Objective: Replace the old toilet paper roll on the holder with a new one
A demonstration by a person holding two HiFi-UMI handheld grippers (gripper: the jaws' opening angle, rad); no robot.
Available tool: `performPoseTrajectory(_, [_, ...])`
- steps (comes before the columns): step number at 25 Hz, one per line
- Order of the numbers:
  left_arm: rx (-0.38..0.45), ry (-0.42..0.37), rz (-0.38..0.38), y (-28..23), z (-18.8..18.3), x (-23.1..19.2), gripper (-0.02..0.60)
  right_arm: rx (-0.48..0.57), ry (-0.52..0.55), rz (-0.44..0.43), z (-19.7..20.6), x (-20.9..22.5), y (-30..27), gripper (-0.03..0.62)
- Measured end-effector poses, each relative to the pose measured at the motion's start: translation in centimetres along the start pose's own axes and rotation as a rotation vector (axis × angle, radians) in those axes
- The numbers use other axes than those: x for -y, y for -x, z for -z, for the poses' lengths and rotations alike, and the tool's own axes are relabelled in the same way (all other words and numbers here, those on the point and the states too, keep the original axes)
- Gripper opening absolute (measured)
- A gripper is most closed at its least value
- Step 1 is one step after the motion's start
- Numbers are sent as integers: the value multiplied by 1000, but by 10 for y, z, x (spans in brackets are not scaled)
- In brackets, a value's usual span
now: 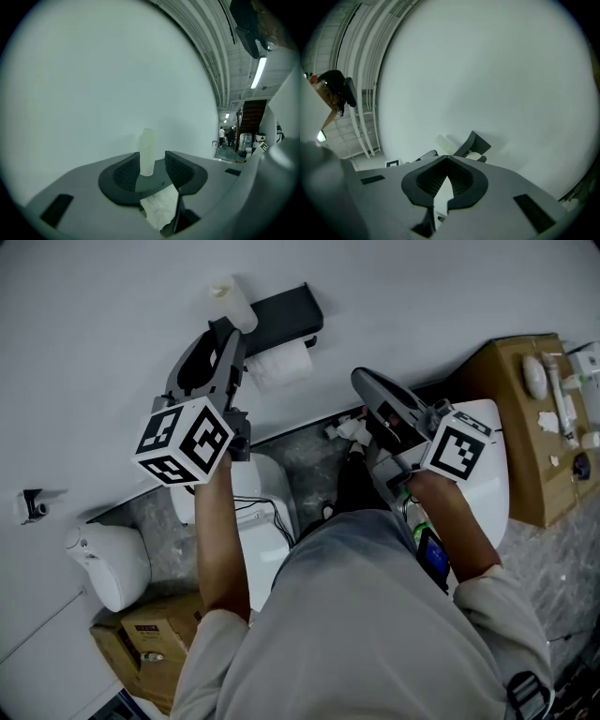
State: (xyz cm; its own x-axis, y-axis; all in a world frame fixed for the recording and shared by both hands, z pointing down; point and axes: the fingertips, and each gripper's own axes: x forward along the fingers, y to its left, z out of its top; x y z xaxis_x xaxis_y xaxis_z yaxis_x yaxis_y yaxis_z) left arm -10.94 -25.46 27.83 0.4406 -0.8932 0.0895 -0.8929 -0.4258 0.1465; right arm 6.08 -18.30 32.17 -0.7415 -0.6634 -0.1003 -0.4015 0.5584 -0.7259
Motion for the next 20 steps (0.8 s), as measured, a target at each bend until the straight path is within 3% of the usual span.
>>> performPoseTrajectory(3, [16, 26, 7, 13, 2, 3, 172, -25, 75, 18, 3, -6, 0, 17])
performPoseTrajectory(6, [24, 31, 14, 28, 5, 8, 81, -52, 171, 24, 6, -16, 1, 15])
performPoseTrajectory(11, [43, 45, 30, 55, 6, 21, 9, -105, 342, 7, 12, -39, 1, 17])
performPoseTrajectory(20, [54, 105, 78, 102, 15, 58, 6, -144, 593, -17, 17, -78, 9, 15])
